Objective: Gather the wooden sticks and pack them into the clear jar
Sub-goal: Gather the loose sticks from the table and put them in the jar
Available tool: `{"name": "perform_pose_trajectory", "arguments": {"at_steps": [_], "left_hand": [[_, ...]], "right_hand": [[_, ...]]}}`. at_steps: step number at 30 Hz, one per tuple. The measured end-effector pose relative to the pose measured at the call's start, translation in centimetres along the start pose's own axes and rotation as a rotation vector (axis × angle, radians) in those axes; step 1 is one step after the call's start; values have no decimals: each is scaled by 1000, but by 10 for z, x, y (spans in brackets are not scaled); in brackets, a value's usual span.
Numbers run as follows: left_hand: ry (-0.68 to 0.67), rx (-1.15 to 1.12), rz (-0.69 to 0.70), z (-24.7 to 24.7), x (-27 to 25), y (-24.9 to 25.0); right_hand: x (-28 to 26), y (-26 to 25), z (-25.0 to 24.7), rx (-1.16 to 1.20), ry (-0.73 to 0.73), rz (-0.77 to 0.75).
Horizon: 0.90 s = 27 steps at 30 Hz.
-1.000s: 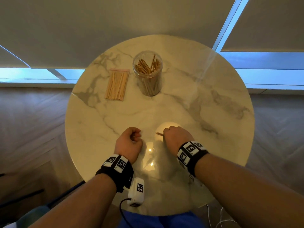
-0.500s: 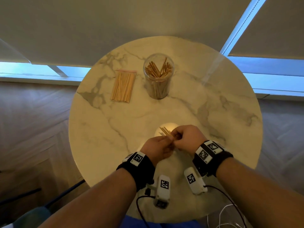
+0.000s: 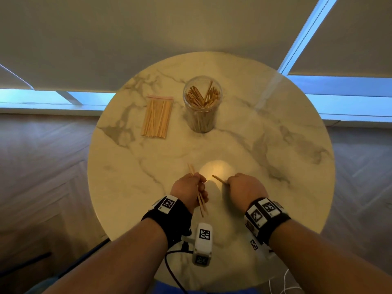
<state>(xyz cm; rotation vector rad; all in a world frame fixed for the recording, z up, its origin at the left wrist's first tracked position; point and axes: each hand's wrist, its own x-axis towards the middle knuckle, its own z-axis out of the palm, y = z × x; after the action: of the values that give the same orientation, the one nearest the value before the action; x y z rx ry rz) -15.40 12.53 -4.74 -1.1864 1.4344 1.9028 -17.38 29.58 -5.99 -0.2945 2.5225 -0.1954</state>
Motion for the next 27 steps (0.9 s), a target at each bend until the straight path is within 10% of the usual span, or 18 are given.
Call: {"name": "perform_pose_trajectory", "arguments": {"at_steps": [9,17,23,27], "left_hand": [[-90,145,-17,5,2,-6],[-154,75,94,16,3,8],[-69,186,315,15,-11,51],[-149,490,558,10,-30,90]], "right_hand": [[17,-5,-13,-21,-21,112],[13,-27,-61,679,0,72],[8,-39,-96,572,138,-78],[0,-41,-131,928,277,-93]]}}
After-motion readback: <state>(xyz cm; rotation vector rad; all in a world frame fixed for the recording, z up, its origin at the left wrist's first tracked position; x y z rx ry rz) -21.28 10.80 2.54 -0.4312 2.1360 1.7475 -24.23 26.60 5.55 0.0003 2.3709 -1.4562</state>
